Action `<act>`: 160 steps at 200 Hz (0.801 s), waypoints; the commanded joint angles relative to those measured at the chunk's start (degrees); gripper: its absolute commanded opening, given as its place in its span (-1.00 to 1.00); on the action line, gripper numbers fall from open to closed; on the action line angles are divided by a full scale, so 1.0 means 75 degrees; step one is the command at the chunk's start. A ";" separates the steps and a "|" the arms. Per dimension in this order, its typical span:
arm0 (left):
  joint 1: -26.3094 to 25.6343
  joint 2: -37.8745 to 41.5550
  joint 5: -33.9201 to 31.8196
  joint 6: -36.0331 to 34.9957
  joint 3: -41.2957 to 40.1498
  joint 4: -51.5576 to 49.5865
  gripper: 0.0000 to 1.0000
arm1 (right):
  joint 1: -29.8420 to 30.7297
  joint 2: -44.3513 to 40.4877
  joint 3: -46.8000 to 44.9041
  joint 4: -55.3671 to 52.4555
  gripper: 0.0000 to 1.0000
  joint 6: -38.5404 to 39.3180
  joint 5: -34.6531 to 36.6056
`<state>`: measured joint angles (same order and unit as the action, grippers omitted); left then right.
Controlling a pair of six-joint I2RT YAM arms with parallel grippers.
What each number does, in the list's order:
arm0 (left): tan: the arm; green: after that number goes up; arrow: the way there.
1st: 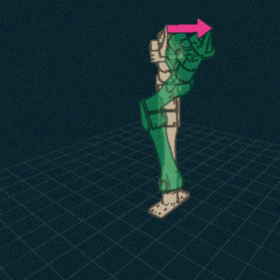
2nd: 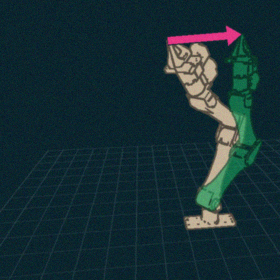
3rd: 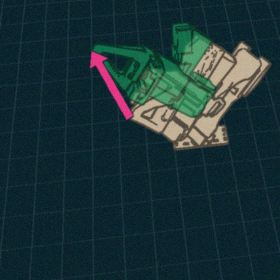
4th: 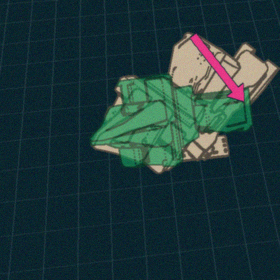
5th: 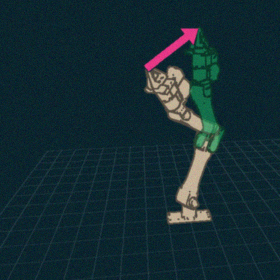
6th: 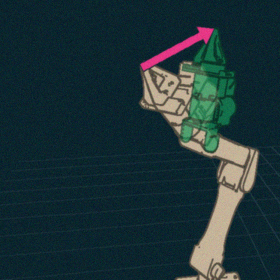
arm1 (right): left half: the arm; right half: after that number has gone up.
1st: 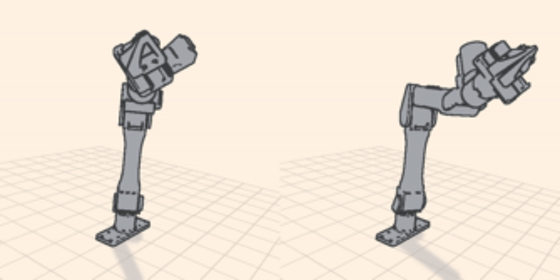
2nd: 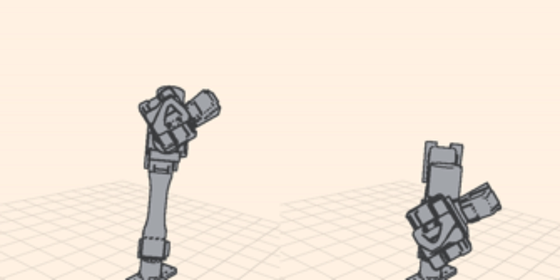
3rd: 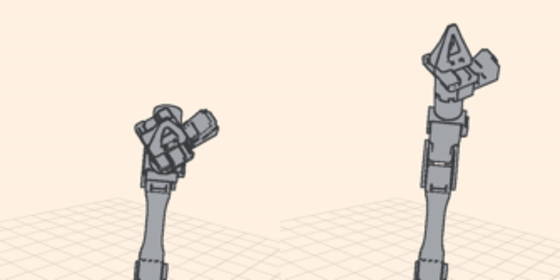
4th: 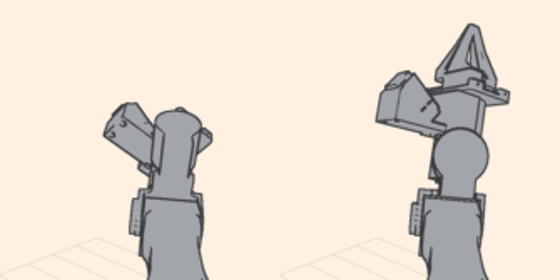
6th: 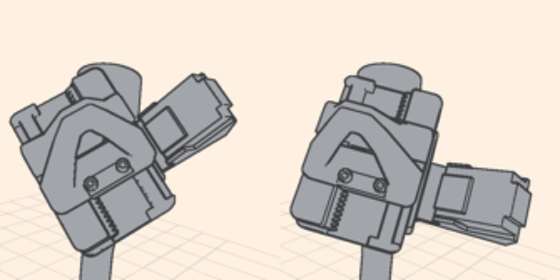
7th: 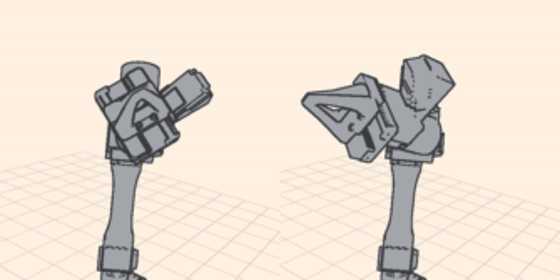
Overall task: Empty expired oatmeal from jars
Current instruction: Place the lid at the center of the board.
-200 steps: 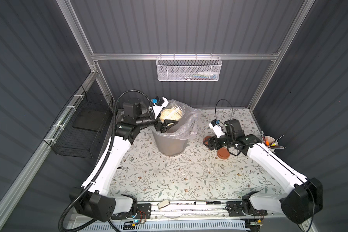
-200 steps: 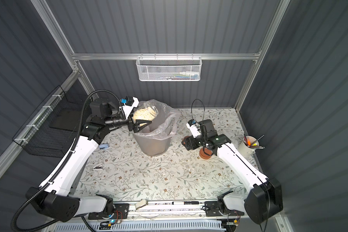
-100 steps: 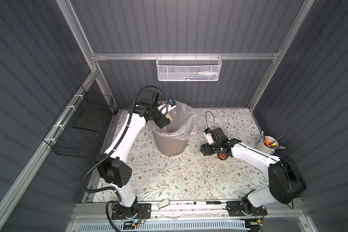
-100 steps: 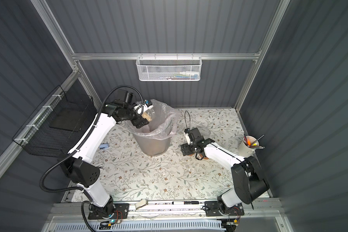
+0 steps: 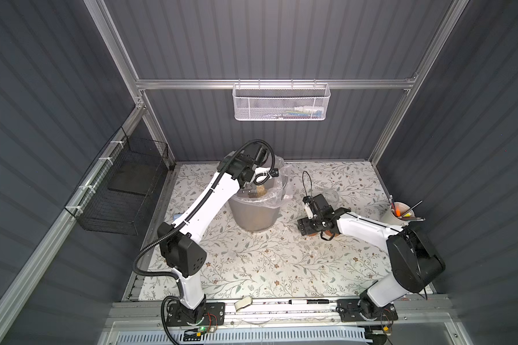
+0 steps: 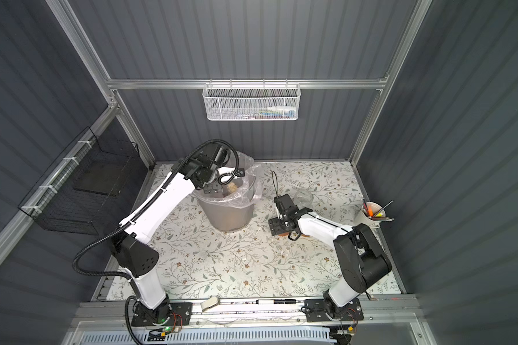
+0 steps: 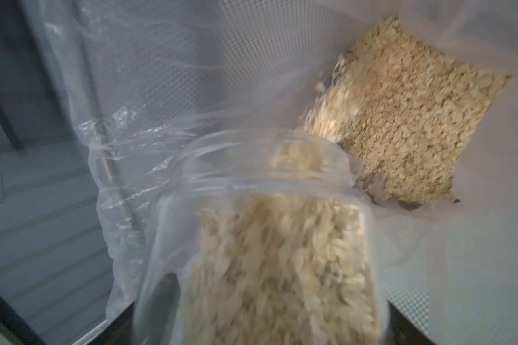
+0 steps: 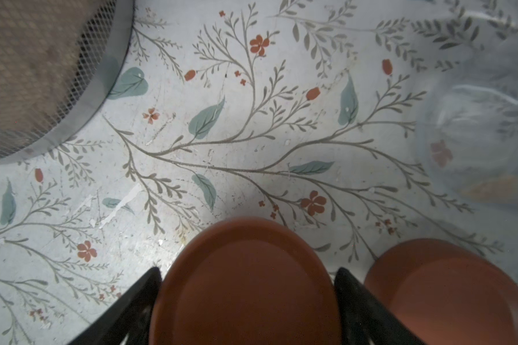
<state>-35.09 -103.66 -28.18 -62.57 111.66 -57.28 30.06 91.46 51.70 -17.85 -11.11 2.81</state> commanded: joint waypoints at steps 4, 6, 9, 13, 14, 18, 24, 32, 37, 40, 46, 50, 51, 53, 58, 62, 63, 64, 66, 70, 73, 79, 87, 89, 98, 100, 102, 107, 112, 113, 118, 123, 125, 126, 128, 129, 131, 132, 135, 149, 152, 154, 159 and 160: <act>-0.0188 0.0673 -0.0262 -0.1264 -0.0156 0.0557 -1.00 | 0.0037 0.0087 0.0010 -0.0152 0.30 -0.0194 0.0001; -0.0197 0.0699 -0.0197 -0.1322 -0.0186 0.0535 -1.00 | 0.0041 0.0087 0.0018 -0.0146 0.30 -0.0194 -0.0002; -0.0211 0.0750 -0.0125 -0.1396 -0.0230 0.0521 -1.00 | 0.0043 0.0087 0.0019 -0.0135 0.30 -0.0200 -0.0010; -0.0229 0.0801 -0.0053 -0.1475 -0.0331 0.0549 -1.00 | 0.0040 0.0087 0.0020 -0.0129 0.31 -0.0211 -0.0001; -0.0236 0.0813 -0.0040 -0.1494 -0.0356 0.0560 -1.00 | 0.0043 0.0087 0.0020 -0.0129 0.31 -0.0208 0.0000; -0.0262 0.0860 -0.0001 -0.1574 -0.0444 0.0565 -1.00 | 0.0045 0.0098 0.0024 -0.0128 0.30 -0.0217 0.0006; -0.0279 0.0917 0.0080 -0.1699 -0.0563 0.0563 -1.00 | 0.0042 0.0106 0.0051 -0.0160 0.30 -0.0229 0.0023; -0.0306 0.0970 0.0169 -0.1860 -0.0664 0.0497 -1.00 | 0.0037 0.0146 0.0089 -0.0223 0.31 -0.0240 0.0065; -0.0330 0.0992 0.0204 -0.1960 -0.0707 0.0458 -1.00 | 0.0041 0.0164 0.0109 -0.0261 0.32 -0.0250 0.0082; -0.0339 0.1008 0.0216 -0.2023 -0.0737 0.0479 -1.00 | 0.0035 0.0162 0.0124 -0.0277 0.31 -0.0261 0.0091; -0.0375 0.1046 0.0247 -0.2135 -0.0782 0.0519 -1.00 | 0.0046 0.0168 0.0128 -0.0285 0.32 -0.0288 0.0118; -0.0403 0.1069 0.0308 -0.2211 -0.0786 0.0469 -1.00 | 0.0045 0.0156 0.0113 -0.0281 0.32 -0.0292 0.0128; -0.0405 0.1081 0.0328 -0.2226 -0.0788 0.0461 -1.00 | 0.0046 0.0156 0.0108 -0.0275 0.32 -0.0290 0.0123; -0.0407 0.1085 0.0346 -0.2260 -0.0784 0.0446 -1.00 | 0.0037 0.0157 0.0104 -0.0270 0.32 -0.0294 0.0113; -0.0418 0.1090 0.0380 -0.2322 -0.0778 0.0402 -1.00 | 0.0039 0.0156 0.0100 -0.0269 0.33 -0.0299 0.0118; -0.0419 0.1094 0.0362 -0.2389 -0.0791 0.0401 -1.00 | 0.0043 0.0156 0.0093 -0.0269 0.34 -0.0316 0.0112; -0.0419 0.1094 0.0361 -0.2402 -0.0796 0.0398 -1.00 | 0.0044 0.0156 0.0092 -0.0269 0.34 -0.0319 0.0121; -0.0425 0.1100 0.0360 -0.2415 -0.0805 0.0396 -1.00 | 0.0039 0.0157 0.0091 -0.0269 0.34 -0.0321 0.0119; -0.0420 0.1105 0.0360 -0.2448 -0.0811 0.0404 -1.00 | 0.0042 0.0151 0.0091 -0.0269 0.34 -0.0333 0.0127; -0.0418 0.1124 0.0365 -0.2503 -0.0831 0.0397 -1.00 | 0.0046 0.0156 0.0087 -0.0275 0.35 -0.0334 0.0113; -0.0419 0.1114 0.0360 -0.2545 -0.0854 0.0395 -1.00 | 0.0046 0.0163 0.0089 -0.0280 0.35 -0.0343 0.0100; -0.0419 0.1118 0.0295 -0.2632 -0.0896 0.0410 -1.00 | 0.0046 0.0177 0.0091 -0.0289 0.36 -0.0348 0.0069; -0.0419 0.1106 0.0177 -0.2729 -0.0951 0.0420 -1.00 | 0.0042 0.0191 0.0102 -0.0292 0.37 -0.0358 0.0048; -0.0419 0.1106 0.0161 -0.2755 -0.0968 0.0419 -1.00 | 0.0045 0.0198 0.0102 -0.0292 0.37 -0.0370 0.0045; -0.0419 0.1078 0.0093 -0.2861 -0.0967 0.0408 -1.00 | 0.0046 0.0214 0.0101 -0.0304 0.38 -0.0370 -0.0008; -0.0419 0.1067 0.0079 -0.2867 -0.0957 0.0383 -1.00 | 0.0037 0.0215 0.0102 -0.0304 0.38 -0.0370 -0.0028; -0.0419 0.1052 0.0043 -0.2895 -0.0946 0.0360 -1.00 | 0.0038 0.0221 0.0102 -0.0304 0.39 -0.0378 -0.0033; -0.0419 0.1028 -0.0057 -0.2966 -0.0943 0.0340 -1.00 | 0.0045 0.0214 0.0102 -0.0304 0.39 -0.0399 -0.0054; -0.0409 0.1015 -0.0159 -0.3062 -0.0973 0.0372 -1.00 | 0.0045 0.0198 0.0095 -0.0304 0.40 -0.0415 -0.0080; -0.0414 0.1025 -0.0169 -0.3079 -0.0981 0.0383 -1.00 | 0.0045 0.0195 0.0099 -0.0298 0.40 -0.0416 -0.0086; -0.0419 0.1014 -0.0226 -0.3136 -0.0983 0.0389 -1.00 | 0.0045 0.0176 0.0080 -0.0284 0.41 -0.0440 -0.0097; -0.0408 0.0974 -0.0299 -0.3199 -0.0926 0.0323 -1.00 | 0.0044 0.0152 0.0061 -0.0259 0.41 -0.0467 -0.0098; -0.0401 0.0947 -0.0347 -0.3221 -0.0906 0.0295 -1.00 | 0.0040 0.0141 0.0051 -0.0240 0.41 -0.0473 -0.0100; -0.0404 0.0939 -0.0369 -0.3240 -0.0889 0.0280 -1.00 | 0.0043 0.0137 0.0042 -0.0231 0.41 -0.0480 -0.0103; -0.0409 0.0924 -0.0426 -0.3278 -0.0885 0.0275 -1.00 | 0.0037 0.0126 0.0029 -0.0218 0.41 -0.0491 -0.0104; -0.0408 0.0921 -0.0461 -0.3298 -0.0890 0.0288 -1.00 | 0.0035 0.0124 0.0025 -0.0214 0.41 -0.0495 -0.0105; -0.0407 0.0910 -0.0514 -0.3357 -0.0903 0.0312 -1.00 | 0.0035 0.0108 0.0013 -0.0203 0.41 -0.0501 -0.0105; -0.0407 0.0909 -0.0534 -0.3384 -0.0911 0.0324 -1.00 | 0.0035 0.0109 0.0011 -0.0195 0.41 -0.0505 -0.0099; -0.0407 0.0901 -0.0590 -0.3452 -0.0918 0.0352 -1.00 | 0.0034 0.0098 -0.0007 -0.0188 0.41 -0.0510 -0.0104; -0.0415 0.0795 -0.0675 -0.3643 -0.0764 0.0276 -1.00 | 0.0008 0.0066 -0.0055 -0.0178 0.41 -0.0567 -0.0093; -0.0412 0.0774 -0.0713 -0.3694 -0.0747 0.0283 -1.00 | 0.0005 0.0058 -0.0073 -0.0177 0.41 -0.0569 -0.0093; -0.0417 0.0762 -0.0732 -0.3740 -0.0744 0.0293 -1.00 | 0.0001 0.0047 -0.0073 -0.0176 0.41 -0.0569 -0.0093; -0.0418 0.0726 -0.0794 -0.3851 -0.0734 0.0290 -1.00 | -0.0021 0.0042 -0.0084 -0.0167 0.41 -0.0589 -0.0103; -0.0418 0.0717 -0.0803 -0.3866 -0.0733 0.0290 -1.00 | -0.0023 0.0041 -0.0091 -0.0165 0.41 -0.0591 -0.0098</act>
<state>-37.91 -97.38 -30.06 -85.76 104.40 -55.37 30.09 92.31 51.75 -18.68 -14.17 2.35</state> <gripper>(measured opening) 0.867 0.801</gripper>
